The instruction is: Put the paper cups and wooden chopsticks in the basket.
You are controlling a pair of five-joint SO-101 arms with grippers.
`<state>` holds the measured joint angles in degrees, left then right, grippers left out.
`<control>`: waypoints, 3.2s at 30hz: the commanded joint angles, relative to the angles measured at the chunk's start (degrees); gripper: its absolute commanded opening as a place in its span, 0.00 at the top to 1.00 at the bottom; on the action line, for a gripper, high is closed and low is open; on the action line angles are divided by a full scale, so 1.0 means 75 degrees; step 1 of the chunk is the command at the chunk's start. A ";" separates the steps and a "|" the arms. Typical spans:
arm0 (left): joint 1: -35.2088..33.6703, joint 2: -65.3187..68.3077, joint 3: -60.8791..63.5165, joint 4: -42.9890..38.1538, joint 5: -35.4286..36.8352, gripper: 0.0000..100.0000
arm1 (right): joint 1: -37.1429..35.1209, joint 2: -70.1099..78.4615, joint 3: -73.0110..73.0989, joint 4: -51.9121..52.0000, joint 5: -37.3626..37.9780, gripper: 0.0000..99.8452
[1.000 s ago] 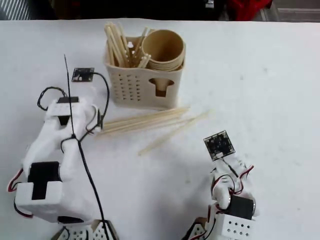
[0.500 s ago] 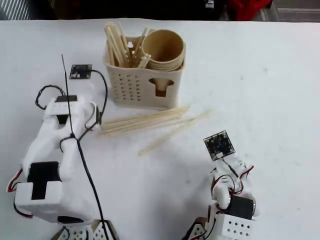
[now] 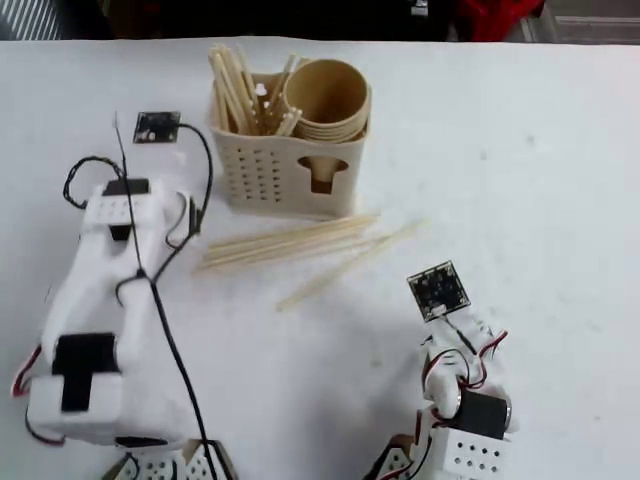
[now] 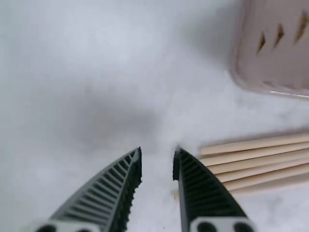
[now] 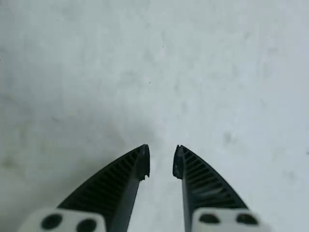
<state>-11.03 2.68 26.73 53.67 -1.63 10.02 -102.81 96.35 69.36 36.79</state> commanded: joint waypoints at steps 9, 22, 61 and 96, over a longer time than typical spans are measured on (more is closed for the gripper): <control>0.0662 -0.3288 0.3083 -0.2743 -0.0188 0.88 | 0.0018 -0.0041 0.0059 -0.0053 0.0070 0.90; 0.1108 0.0275 0.0821 -0.2532 0.0281 0.80 | 0.0053 -0.0041 0.0059 -0.0053 0.0070 0.90; 0.1272 -0.1448 0.2661 -0.1489 -0.0305 0.85 | 0.0053 -0.0041 0.0059 -0.0053 0.0070 0.90; -0.0475 -0.2772 0.4126 -0.4091 0.0141 0.85 | 0.0053 -0.0041 0.0059 -0.0053 0.0070 0.90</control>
<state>-13.67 -15.60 56.35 27.30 -0.75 10.11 -102.81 96.35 69.36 36.79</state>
